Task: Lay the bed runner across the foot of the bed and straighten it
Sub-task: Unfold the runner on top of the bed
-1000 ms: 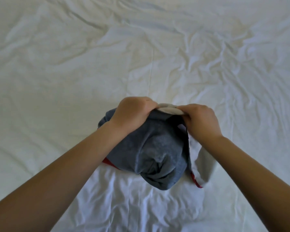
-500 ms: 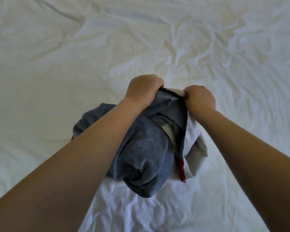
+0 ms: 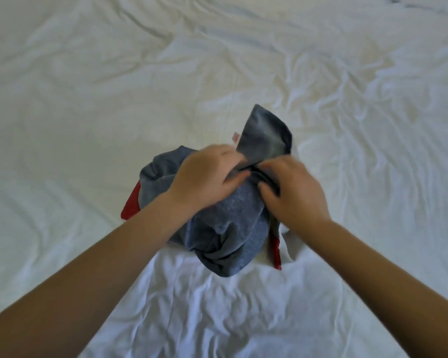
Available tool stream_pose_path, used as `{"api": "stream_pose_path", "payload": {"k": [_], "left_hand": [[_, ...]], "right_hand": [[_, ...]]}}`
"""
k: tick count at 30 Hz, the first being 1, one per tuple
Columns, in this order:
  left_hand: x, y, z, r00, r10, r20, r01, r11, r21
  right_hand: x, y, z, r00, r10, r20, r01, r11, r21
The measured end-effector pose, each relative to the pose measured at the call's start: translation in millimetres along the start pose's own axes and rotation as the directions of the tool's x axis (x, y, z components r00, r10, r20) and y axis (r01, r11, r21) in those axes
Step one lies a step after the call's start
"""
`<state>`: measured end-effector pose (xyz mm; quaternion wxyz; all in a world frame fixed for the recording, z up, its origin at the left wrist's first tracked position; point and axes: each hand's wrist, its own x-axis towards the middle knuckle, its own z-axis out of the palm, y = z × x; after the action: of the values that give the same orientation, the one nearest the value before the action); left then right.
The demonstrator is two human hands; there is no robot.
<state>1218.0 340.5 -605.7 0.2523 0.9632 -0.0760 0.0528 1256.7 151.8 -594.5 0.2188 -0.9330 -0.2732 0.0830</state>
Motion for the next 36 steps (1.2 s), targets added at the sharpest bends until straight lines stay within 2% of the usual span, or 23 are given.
{"api": "stream_pose_path", "payload": {"k": [3, 5, 6, 9, 13, 15, 20, 25, 29, 33, 36], "left_hand": [[-49, 0, 17, 0.977, -0.047, 0.210, 0.050, 0.999, -0.011], [-68, -5, 30, 0.946, -0.076, 0.315, 0.066, 0.997, 0.043], [-73, -7, 34, 0.943, -0.083, 0.323, 0.068, 0.996, 0.058], [-74, -5, 44, 0.975, -0.059, 0.216, 0.048, 0.997, 0.055], [-74, 1, 38, 0.988, -0.022, 0.153, 0.008, 0.996, 0.092], [-80, -3, 28, 0.995, 0.031, 0.094, -0.040, 0.995, 0.088], [-92, -23, -2, 0.996, 0.084, 0.017, -0.085, 0.994, 0.073], [-101, -52, -51, 0.980, 0.105, -0.169, -0.090, 0.992, 0.089], [-113, -80, -92, 0.960, -0.006, -0.279, 0.046, 0.989, 0.137], [-137, -109, -119, 0.907, -0.132, -0.401, 0.204, 0.969, 0.141], [-156, -130, -124, 0.836, -0.319, -0.446, 0.387, 0.920, 0.068]], "right_hand": [[-29, -8, 27, 0.944, 0.091, 0.316, -0.090, 0.996, -0.018], [-36, -10, 43, 0.887, 0.168, 0.429, -0.162, 0.985, -0.052], [-38, -11, 50, 0.875, 0.187, 0.446, -0.182, 0.982, -0.055], [-41, -17, 68, 0.897, 0.211, 0.388, -0.198, 0.977, -0.073], [-42, -29, 72, 0.964, 0.176, 0.201, -0.163, 0.983, -0.080], [-38, -35, 67, 0.969, 0.159, 0.188, -0.150, 0.987, -0.063], [-26, -64, 53, 0.990, 0.014, 0.138, -0.005, 0.998, -0.066], [0, -119, 50, 0.996, -0.087, 0.017, 0.088, 0.995, -0.048], [33, -170, 53, 0.973, -0.219, -0.076, 0.218, 0.976, -0.026], [64, -219, 67, 0.929, -0.365, -0.066, 0.364, 0.931, -0.029], [86, -244, 89, 0.887, -0.462, -0.005, 0.461, 0.886, -0.049]]}}
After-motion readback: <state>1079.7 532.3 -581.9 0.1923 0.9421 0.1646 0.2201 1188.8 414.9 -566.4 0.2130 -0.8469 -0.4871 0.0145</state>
